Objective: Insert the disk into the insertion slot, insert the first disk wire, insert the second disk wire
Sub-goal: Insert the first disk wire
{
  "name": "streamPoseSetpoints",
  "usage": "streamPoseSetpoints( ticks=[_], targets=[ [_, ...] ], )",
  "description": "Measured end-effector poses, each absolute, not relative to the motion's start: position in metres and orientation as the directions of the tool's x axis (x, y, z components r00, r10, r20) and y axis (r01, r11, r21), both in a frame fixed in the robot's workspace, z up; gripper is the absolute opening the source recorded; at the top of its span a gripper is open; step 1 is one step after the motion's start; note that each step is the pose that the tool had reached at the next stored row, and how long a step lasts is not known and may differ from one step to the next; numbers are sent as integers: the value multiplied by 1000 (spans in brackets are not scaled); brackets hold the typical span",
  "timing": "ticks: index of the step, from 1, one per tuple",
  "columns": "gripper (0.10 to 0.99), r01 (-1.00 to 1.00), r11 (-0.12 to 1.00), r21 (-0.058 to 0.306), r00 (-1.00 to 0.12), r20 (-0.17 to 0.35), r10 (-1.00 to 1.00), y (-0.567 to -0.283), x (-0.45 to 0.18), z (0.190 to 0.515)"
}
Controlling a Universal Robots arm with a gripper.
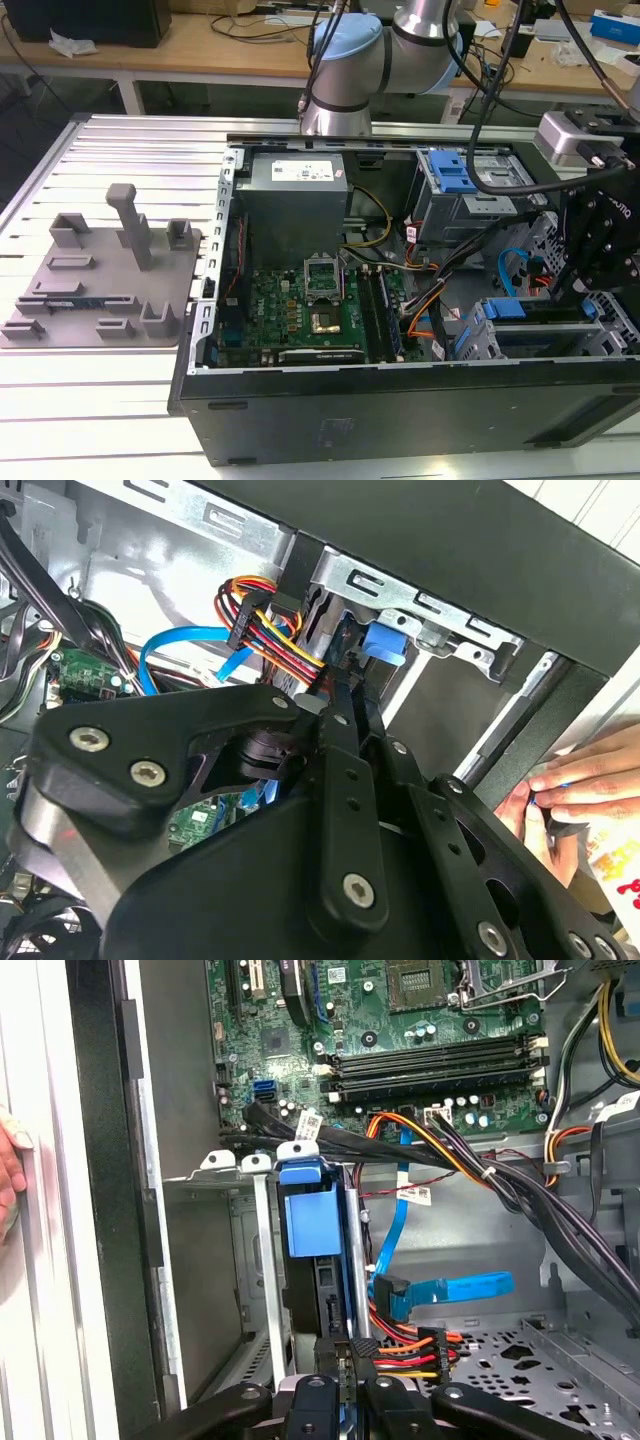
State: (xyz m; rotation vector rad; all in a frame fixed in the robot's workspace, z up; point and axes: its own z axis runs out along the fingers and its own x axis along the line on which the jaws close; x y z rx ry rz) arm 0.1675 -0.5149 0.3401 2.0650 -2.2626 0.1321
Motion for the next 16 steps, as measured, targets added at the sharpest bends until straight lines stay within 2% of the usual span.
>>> streamPoseSetpoints(
  ticks=[16],
  targets=[
    [165, -996, 86, -13, -87, 114, -990, -512, 167, 353]
  ],
)
